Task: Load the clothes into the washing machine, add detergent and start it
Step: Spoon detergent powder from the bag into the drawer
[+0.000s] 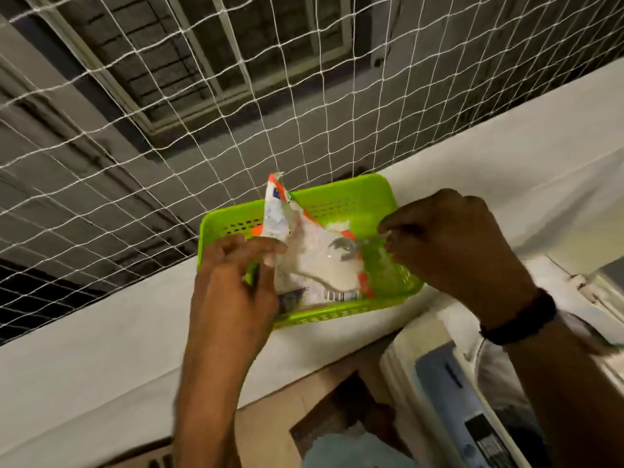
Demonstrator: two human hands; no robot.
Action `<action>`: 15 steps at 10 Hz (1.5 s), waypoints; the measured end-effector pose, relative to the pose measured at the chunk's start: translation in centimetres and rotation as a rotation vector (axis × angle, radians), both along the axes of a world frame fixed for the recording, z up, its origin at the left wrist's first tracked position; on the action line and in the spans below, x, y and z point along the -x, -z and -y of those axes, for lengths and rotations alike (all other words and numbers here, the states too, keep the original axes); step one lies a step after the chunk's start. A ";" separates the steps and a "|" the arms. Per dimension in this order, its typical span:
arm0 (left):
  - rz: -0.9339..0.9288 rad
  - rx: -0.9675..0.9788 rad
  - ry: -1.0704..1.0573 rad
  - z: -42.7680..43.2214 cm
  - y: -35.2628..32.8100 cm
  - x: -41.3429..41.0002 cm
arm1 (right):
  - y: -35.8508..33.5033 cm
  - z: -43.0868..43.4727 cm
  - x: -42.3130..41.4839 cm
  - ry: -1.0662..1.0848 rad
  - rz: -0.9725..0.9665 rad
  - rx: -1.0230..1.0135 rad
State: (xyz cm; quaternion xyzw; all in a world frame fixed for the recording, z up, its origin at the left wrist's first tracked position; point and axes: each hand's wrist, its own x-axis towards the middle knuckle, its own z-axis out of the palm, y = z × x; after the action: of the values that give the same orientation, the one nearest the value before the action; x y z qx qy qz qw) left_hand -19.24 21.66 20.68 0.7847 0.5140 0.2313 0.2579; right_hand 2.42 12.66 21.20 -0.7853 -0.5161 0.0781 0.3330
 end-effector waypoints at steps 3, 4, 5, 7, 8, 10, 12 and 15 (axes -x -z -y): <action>-0.301 0.222 0.146 0.2 0.5 -0.2 | -1.4 -3.0 1.1 -0.054 0.190 0.212; -0.279 0.212 0.173 0.0 0.6 0.1 | -1.7 -3.5 1.4 -0.099 0.298 0.207; -0.264 0.212 0.205 0.0 0.7 0.6 | -3.5 -4.3 1.3 -0.121 0.286 0.456; -0.192 0.209 0.138 0.0 0.5 0.9 | -0.9 -5.3 2.0 -0.176 -0.436 0.529; -0.166 0.218 0.144 0.1 0.5 0.9 | 0.8 -5.8 2.5 -0.084 -0.683 0.463; -0.137 0.226 0.116 -0.2 0.5 1.0 | 2.6 -6.9 3.4 0.107 -0.868 0.412; -0.180 0.222 0.076 -0.3 0.2 0.8 | 2.0 -6.4 3.2 0.131 -0.812 0.319; -0.127 0.170 -0.051 0.0 -0.7 0.3 | -0.7 -2.9 1.3 0.160 -0.975 0.105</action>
State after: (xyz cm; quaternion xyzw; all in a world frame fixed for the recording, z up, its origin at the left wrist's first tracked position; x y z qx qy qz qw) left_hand -19.54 21.63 21.33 0.7597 0.5668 0.1431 0.2848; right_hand 1.16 15.57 21.92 -0.7101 -0.2338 0.4366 0.5005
